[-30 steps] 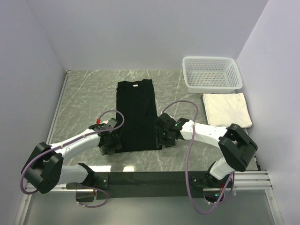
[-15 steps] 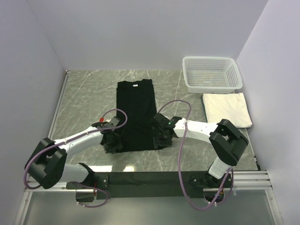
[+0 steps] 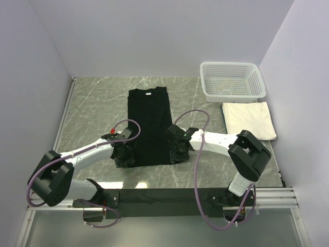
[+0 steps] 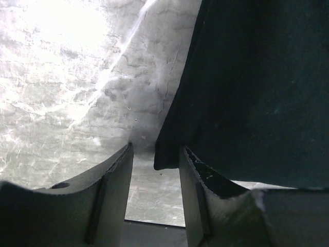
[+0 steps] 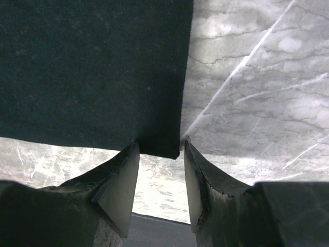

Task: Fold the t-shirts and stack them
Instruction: Fold the tshirt

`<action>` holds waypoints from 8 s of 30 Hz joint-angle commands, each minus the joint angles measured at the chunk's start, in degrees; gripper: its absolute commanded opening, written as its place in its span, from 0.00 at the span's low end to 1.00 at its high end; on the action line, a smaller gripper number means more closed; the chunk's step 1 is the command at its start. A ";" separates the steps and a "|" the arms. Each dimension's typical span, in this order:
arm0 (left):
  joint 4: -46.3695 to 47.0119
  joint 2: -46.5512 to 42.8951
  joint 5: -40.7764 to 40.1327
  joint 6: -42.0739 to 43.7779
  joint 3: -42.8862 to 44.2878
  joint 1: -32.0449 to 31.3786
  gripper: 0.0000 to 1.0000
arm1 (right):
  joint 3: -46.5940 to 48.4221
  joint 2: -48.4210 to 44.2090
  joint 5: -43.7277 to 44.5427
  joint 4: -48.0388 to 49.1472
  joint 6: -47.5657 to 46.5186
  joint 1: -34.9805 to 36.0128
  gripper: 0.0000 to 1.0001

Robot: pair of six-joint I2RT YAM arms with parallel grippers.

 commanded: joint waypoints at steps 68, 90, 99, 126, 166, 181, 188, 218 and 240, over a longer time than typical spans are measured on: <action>2.08 11.33 0.91 1.77 2.23 -3.48 0.36 | 0.28 3.04 -0.25 -0.67 -3.79 0.34 0.00; -27.88 -14.22 19.00 4.85 8.55 -4.18 0.01 | 1.07 -11.63 -12.63 -28.34 -17.23 -0.36 0.00; -34.04 -13.91 22.54 8.44 21.19 -0.33 0.01 | 14.39 -14.80 -12.47 -41.10 -21.27 -4.65 0.00; -4.87 1.22 9.61 17.33 33.60 20.96 0.01 | 50.81 9.45 -0.51 -30.91 -32.09 -14.77 0.00; 18.95 23.89 5.30 18.38 33.17 24.12 0.01 | 50.38 25.89 3.00 -6.04 -31.91 -19.08 0.00; 24.67 13.99 2.58 22.07 28.08 24.12 0.77 | 32.37 9.83 0.66 13.37 -26.98 -20.93 0.45; 30.91 9.13 9.69 24.97 20.16 23.59 0.61 | 28.75 11.47 -12.71 19.45 -29.89 -20.93 0.42; 37.59 36.66 18.66 19.27 41.89 26.32 0.62 | 45.03 30.30 -32.32 25.86 -13.28 -31.03 0.31; 38.64 8.16 17.97 10.83 9.71 19.38 0.36 | 26.55 26.04 -52.89 41.25 -1.86 -17.06 0.36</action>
